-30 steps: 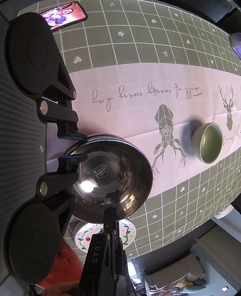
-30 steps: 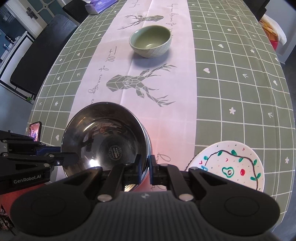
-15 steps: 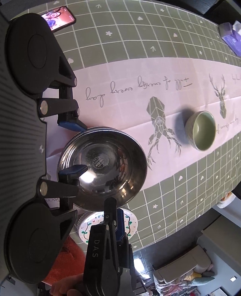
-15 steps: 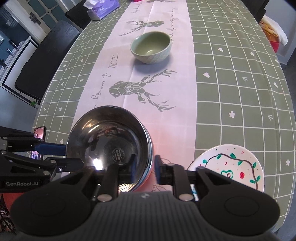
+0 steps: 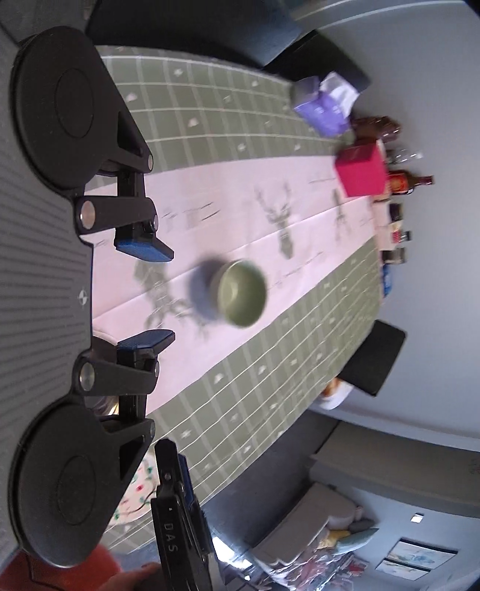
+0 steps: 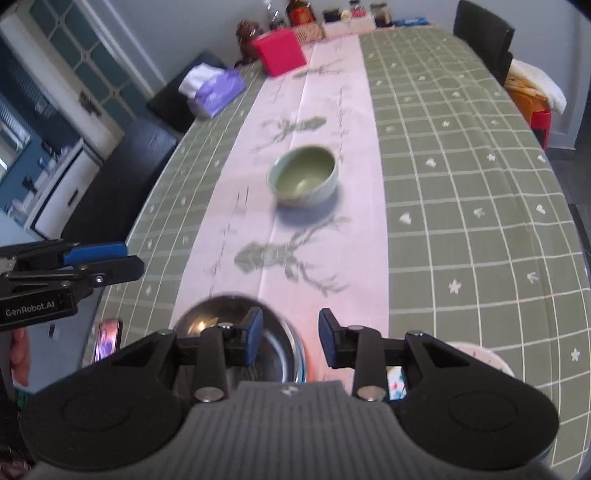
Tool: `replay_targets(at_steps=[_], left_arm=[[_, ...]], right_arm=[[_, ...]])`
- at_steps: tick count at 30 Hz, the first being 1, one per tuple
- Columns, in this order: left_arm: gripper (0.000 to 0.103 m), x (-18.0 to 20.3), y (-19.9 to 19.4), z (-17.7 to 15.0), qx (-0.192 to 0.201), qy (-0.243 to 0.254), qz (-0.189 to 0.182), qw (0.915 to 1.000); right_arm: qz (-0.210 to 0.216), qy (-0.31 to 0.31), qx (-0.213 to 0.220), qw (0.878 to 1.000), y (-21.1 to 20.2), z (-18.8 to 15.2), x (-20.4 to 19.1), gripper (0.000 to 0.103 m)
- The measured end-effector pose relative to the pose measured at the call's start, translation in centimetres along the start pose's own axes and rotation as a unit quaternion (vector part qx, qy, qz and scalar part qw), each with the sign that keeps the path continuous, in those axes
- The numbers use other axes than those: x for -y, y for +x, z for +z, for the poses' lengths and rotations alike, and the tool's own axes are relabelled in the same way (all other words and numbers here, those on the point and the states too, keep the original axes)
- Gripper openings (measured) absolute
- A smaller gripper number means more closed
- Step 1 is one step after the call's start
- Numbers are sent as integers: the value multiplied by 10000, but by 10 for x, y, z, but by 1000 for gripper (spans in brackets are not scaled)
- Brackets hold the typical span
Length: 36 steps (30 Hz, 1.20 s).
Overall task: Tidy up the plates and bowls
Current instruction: 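Move the left gripper to the pale green bowl and grasp its rim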
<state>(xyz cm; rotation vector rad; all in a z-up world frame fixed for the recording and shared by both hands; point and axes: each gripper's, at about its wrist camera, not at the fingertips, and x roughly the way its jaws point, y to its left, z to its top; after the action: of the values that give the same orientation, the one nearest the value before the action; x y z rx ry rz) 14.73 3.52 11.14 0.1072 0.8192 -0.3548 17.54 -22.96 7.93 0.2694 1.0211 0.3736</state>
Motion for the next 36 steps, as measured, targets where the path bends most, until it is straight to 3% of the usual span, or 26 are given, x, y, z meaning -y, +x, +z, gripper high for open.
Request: replay_targets(at_steps=[6, 10, 14, 18, 22, 36], left_arm=[[48, -23, 29, 12, 188, -160, 310, 9992], [48, -30, 55, 19, 86, 31, 415, 9991], [48, -43, 84, 24, -173, -218, 128, 9995], [48, -52, 106, 31, -122, -570, -221, 9981], [39, -54, 132, 38, -181, -779, -614, 9949], [28, -61, 214, 51, -750, -1054, -647, 9895]], right_arm=[[-262, 332, 384, 9984, 22, 21, 24, 33], [-323, 588, 318, 9972, 46, 36, 39, 33], [-384, 655, 170, 9970, 73, 52, 44, 33], [-384, 673, 106, 9969, 94, 68, 44, 33], [-195, 672, 42, 9975, 114, 83, 42, 28], [-94, 785, -383, 9961, 176, 123, 44, 19]])
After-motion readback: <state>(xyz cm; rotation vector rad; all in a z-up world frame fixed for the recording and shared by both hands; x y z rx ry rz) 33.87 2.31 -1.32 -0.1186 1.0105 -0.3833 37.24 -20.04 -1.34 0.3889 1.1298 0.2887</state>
